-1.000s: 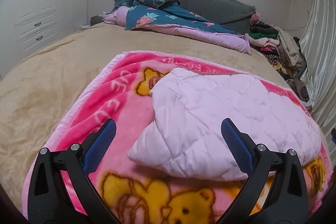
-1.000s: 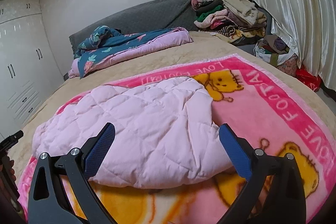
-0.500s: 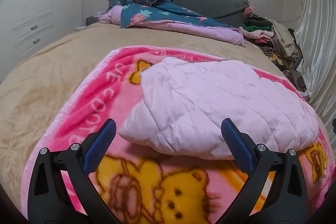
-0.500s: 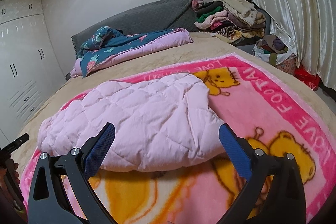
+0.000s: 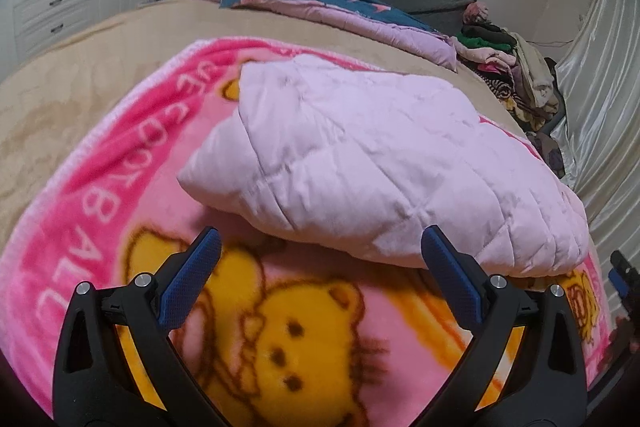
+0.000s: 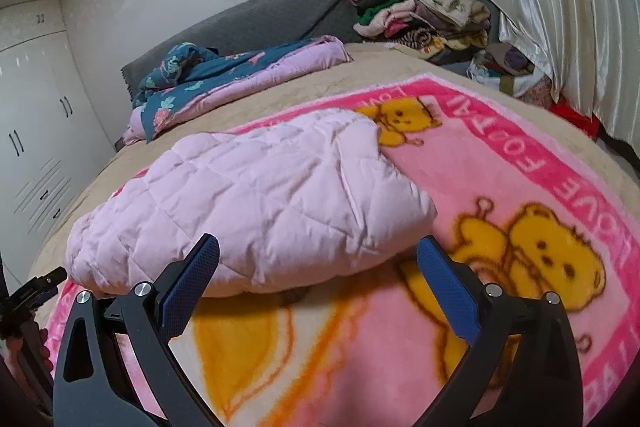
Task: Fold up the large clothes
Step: 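Push both tools under the folded pink jacket bundle and grasp it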
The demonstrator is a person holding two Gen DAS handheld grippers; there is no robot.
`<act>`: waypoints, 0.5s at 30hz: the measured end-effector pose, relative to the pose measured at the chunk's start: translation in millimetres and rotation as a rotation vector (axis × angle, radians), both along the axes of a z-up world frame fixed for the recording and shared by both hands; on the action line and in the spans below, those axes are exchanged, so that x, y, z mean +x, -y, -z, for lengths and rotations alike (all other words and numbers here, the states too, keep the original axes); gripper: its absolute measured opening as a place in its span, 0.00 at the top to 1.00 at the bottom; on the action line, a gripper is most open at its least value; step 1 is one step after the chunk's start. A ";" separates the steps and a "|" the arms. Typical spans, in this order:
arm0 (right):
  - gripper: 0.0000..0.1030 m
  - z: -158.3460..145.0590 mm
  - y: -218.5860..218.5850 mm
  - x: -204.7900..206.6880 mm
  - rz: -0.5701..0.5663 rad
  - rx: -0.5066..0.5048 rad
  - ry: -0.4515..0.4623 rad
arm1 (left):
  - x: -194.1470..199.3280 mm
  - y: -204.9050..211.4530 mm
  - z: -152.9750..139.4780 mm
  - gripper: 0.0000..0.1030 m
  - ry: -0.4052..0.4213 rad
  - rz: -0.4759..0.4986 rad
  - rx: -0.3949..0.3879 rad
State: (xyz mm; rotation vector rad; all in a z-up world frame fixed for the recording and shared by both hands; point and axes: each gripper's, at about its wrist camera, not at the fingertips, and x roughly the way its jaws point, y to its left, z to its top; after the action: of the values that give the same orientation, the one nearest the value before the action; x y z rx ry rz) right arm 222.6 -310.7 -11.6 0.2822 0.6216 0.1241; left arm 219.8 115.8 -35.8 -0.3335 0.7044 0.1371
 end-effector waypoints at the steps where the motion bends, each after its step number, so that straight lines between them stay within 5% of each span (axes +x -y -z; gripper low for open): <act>1: 0.04 3.1 2.0 1.0 0.004 0.007 -0.008 | 1.2 -0.2 2.7 0.09 -0.002 -0.002 -0.006; 6: 0.04 19.1 7.0 8.5 0.032 0.052 -0.057 | 6.4 -4.2 13.3 0.09 -0.015 -0.012 -0.041; 15: 0.04 35.2 11.3 41.5 0.065 0.134 -0.126 | 15.2 -25.7 26.7 0.09 -0.004 -0.029 -0.223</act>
State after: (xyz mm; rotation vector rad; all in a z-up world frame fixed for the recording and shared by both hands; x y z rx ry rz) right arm 264.0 -322.0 -46.8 0.4418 0.7293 0.0858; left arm 235.0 141.5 -62.5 -0.5574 0.7207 0.0867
